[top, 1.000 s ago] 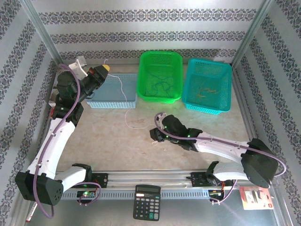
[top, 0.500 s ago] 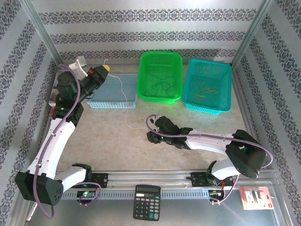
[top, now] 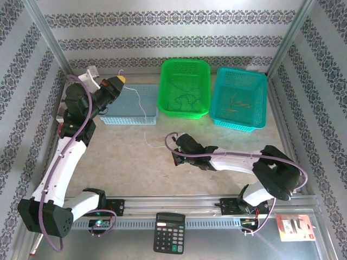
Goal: Untangle the cables
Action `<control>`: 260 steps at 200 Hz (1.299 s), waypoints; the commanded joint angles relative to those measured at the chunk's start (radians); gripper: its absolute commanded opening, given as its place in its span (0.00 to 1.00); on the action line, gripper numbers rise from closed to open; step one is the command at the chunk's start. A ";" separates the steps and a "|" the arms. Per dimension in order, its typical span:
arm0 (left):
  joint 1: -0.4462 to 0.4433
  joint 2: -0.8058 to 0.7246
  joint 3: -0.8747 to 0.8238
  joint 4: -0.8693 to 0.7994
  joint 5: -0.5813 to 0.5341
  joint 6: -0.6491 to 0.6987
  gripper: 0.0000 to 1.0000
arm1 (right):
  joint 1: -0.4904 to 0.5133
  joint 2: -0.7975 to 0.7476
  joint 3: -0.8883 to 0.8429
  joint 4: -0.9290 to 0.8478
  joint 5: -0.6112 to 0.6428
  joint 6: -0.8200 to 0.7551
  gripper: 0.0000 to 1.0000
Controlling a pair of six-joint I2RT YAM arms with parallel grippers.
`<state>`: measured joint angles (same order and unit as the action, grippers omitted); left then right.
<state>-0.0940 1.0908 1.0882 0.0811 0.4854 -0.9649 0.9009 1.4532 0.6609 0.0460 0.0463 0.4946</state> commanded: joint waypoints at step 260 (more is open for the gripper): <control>0.548 -0.069 -0.092 -0.016 -0.547 0.177 0.00 | -1.397 -0.610 -0.409 -0.026 -0.166 0.226 0.00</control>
<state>0.4145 1.0298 1.0027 -0.0135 0.0402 -0.7937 -0.3965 0.8341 0.2768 0.0116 -0.1707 0.7063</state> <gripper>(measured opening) 0.043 0.053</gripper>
